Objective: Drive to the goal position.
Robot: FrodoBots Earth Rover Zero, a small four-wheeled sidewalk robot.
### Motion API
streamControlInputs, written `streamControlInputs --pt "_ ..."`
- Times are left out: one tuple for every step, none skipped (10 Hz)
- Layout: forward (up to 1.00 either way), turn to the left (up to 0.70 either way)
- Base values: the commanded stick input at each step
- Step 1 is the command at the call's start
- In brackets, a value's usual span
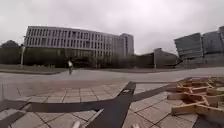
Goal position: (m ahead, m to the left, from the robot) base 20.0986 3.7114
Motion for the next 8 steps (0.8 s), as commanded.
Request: streamControlInputs --pt "0.05 0.00" --pt "0.05 0.00" --pt "0.05 0.00" --pt "0.05 0.00" --pt "0.05 0.00" --pt "0.05 0.00" --pt "0.05 0.00" --pt "0.05 0.00"
